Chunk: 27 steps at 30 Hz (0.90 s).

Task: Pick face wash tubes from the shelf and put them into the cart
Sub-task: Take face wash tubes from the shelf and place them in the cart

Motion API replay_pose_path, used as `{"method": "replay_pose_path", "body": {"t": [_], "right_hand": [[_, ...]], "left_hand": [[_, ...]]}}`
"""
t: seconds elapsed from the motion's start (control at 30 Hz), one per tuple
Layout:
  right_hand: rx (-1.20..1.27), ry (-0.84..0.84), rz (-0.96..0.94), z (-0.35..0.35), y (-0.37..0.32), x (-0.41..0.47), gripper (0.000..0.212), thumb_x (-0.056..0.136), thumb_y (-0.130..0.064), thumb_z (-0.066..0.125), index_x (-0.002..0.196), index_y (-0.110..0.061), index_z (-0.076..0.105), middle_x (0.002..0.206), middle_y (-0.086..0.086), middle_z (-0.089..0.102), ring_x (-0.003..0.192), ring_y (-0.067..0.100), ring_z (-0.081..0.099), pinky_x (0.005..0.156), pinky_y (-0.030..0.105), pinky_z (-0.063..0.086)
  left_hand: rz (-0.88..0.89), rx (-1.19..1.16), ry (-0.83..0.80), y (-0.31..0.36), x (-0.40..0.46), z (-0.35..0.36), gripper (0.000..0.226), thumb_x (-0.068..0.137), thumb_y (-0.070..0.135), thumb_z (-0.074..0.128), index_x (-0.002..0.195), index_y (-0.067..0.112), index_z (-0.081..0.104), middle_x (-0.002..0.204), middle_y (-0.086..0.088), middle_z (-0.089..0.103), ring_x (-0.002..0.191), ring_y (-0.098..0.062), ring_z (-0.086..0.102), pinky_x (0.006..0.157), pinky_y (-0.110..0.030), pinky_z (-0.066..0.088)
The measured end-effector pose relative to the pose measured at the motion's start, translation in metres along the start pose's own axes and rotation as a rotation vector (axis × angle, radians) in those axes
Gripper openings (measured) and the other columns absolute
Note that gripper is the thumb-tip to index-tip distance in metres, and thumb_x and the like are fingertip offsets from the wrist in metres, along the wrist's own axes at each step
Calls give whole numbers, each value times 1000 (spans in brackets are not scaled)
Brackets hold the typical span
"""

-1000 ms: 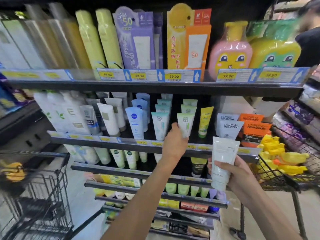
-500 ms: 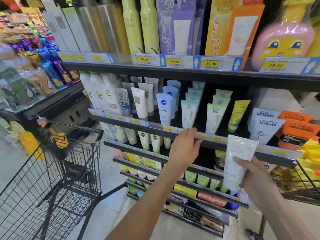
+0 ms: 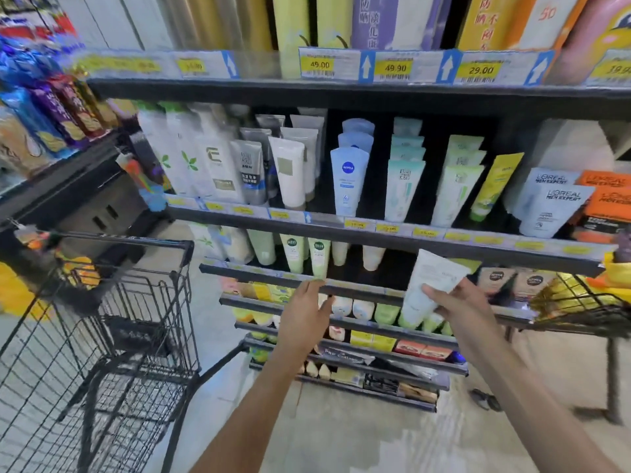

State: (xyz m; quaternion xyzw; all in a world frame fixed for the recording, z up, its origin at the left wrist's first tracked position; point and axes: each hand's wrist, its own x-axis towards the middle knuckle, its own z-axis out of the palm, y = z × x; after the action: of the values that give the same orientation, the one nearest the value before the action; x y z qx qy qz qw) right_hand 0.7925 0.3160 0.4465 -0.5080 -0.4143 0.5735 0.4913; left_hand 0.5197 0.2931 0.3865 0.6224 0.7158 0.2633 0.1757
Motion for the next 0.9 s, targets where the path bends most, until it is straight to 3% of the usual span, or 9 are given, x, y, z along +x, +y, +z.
{"method": "replay_pose_path", "body": {"t": [0.13,0.3,0.4,0.47,0.6,0.8,0.9], "right_hand": [[-109,67,-31,26,14,11,26,91,-11,76,113,-24,70,114,-4,77,103,15,73,77,31,57],[-168,132,-65,50,29,37,29,89,-10,79,114,-22,70,111,-9,76,98,2,73,71,16,56],[-221,132,-86,58,42,56,28,89,-12,80,113,-24,71,109,-15,76,99,0,72,79,17,57],[-257,135,-107,61,56,69,27,89,-13,81,114,-20,73,112,-9,77,104,7,73,86,26,59],[-296,151,-111,65,76,88,27,88,-10,81,113,-13,72,109,-2,76,99,8,73,80,21,58],[-283,159,-121,64,93,117,33,88,-9,81,119,-14,71,117,2,76,111,17,72,91,32,59],[-296,138,-115,64,93,127,36,86,-7,81,121,-9,71,117,2,76,110,15,72,90,27,58]], "left_hand": [[61,45,-37,-26,13,-4,46,105,37,55,146,16,52,143,-4,57,131,-24,54,107,-38,46],[185,163,-74,-50,38,7,47,104,36,56,143,10,54,140,-8,59,131,-29,53,112,-42,43],[265,242,-97,-67,56,24,47,103,36,57,140,8,55,136,-10,59,129,-31,53,114,-45,41],[307,287,-86,-79,66,37,47,101,36,60,136,5,58,132,-13,61,127,-34,54,114,-46,41],[366,358,-61,-101,76,55,45,95,29,68,129,1,61,125,-18,60,121,-38,54,107,-48,45],[425,413,-19,-116,88,64,42,95,22,67,130,1,59,130,-19,55,125,-40,49,107,-53,45],[439,408,-19,-118,90,66,42,94,21,67,130,1,57,129,-19,56,124,-42,49,106,-54,44]]}}
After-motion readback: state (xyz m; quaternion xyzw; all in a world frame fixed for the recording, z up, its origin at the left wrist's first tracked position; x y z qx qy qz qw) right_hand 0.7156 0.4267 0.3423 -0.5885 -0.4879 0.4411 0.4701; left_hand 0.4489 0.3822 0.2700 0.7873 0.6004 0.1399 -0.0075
